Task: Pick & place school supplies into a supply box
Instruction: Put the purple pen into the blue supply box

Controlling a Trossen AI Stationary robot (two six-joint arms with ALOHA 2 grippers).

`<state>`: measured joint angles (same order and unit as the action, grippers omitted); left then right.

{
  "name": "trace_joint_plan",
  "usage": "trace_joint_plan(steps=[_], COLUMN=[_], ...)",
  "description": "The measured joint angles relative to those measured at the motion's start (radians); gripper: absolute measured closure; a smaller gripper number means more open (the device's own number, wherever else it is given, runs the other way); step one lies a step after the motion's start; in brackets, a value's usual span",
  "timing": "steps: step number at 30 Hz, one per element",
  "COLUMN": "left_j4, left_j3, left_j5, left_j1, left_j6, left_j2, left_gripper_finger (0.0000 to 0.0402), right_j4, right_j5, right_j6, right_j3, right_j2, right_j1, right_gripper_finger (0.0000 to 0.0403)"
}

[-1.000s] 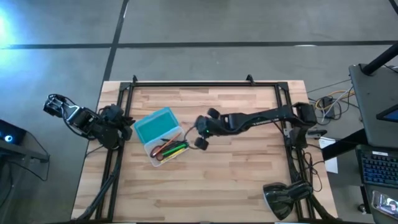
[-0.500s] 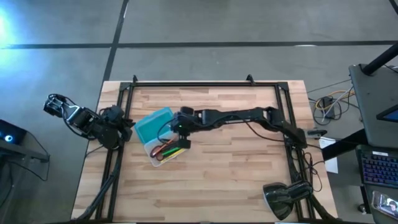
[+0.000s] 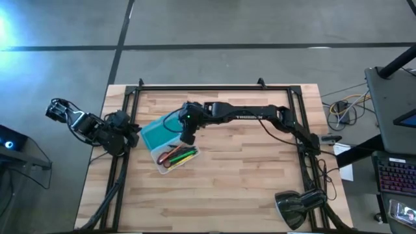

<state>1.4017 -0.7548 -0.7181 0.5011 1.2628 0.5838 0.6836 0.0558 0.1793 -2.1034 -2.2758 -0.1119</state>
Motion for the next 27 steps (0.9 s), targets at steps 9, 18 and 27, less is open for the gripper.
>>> trace_joint_plan(steps=[9,18,27], left_j4=[-0.006,-0.007,-0.007], left_j3=[0.025,0.042,0.042], left_j5=[-0.007,-0.009,-0.020], left_j1=[0.000,0.000,0.000], left_j6=[0.005,0.042,0.043], left_j2=[0.000,0.000,-0.001], left_gripper_finger=[0.0321,0.0321,0.0321], right_j4=[-0.064,-0.091,-0.089], right_j5=[0.116,0.129,0.077], right_j6=[0.000,-0.022,-0.057], right_j3=[0.002,0.025,0.044], right_j2=[-0.098,-0.111,-0.113], right_j1=[0.035,0.035,0.042], right_gripper_finger=[0.0348,0.0364,0.0364])
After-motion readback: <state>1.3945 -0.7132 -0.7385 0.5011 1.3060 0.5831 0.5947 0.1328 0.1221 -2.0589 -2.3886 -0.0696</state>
